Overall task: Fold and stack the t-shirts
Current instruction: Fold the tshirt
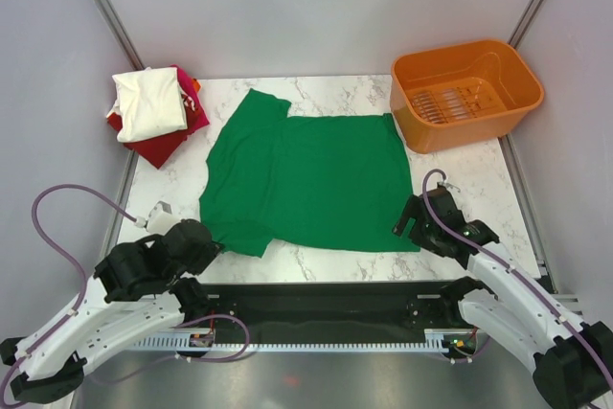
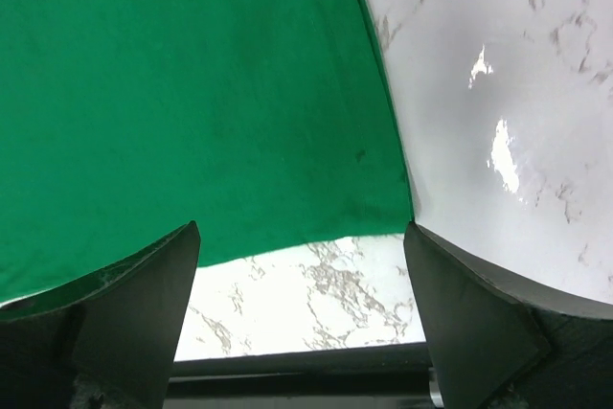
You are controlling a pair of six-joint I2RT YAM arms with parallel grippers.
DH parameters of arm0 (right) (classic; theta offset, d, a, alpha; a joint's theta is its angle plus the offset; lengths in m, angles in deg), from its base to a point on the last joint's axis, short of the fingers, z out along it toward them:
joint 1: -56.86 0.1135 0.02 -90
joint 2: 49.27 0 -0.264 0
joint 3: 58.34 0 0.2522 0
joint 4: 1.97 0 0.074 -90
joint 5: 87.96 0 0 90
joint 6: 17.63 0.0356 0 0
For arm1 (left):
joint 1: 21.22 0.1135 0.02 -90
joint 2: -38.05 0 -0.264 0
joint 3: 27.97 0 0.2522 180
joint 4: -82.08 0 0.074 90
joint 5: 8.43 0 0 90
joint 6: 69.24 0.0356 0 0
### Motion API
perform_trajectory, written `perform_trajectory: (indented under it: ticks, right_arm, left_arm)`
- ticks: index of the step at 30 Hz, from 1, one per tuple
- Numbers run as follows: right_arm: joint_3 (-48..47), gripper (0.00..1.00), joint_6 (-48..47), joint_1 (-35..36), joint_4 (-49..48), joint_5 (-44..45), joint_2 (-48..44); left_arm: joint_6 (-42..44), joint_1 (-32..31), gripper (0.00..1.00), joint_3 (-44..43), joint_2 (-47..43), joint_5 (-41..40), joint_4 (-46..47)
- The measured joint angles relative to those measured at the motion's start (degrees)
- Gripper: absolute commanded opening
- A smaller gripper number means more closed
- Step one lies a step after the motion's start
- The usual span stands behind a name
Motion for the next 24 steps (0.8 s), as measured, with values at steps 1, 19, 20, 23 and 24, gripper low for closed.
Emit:
perform_trajectory:
  ticks: [1,19,20,23,24]
  right_arm:
    - [0.48,0.93,0.39,0.02,0.37,-0.5,-0.44]
    - [7.98,0.48,4.07,0.02,-0.61,1.22,-1.53]
    - [8.13,0.47,4.15,0.02,-1.09,1.64,-1.31]
    - [8.31,0.4,4.35,0.02,-2.51,2.21,-0.66]
    - [8.44,0.36,4.48,0.02,-2.99,2.29,-0.52]
  left_arm:
    - [0.02,0.0,0.02,0.0,0.17,-0.02,0.0]
    - [0.02,0.0,0.02,0.0,0.13,-0.09,-0.09]
    - [0.02,0.0,0.02,0.0,0.11,-0.09,-0.09]
    - [0.02,0.0,0.02,0.0,0.13,-0.09,-0.09]
    - [0.02,0.0,0.02,0.0,0.13,-0.09,-0.09]
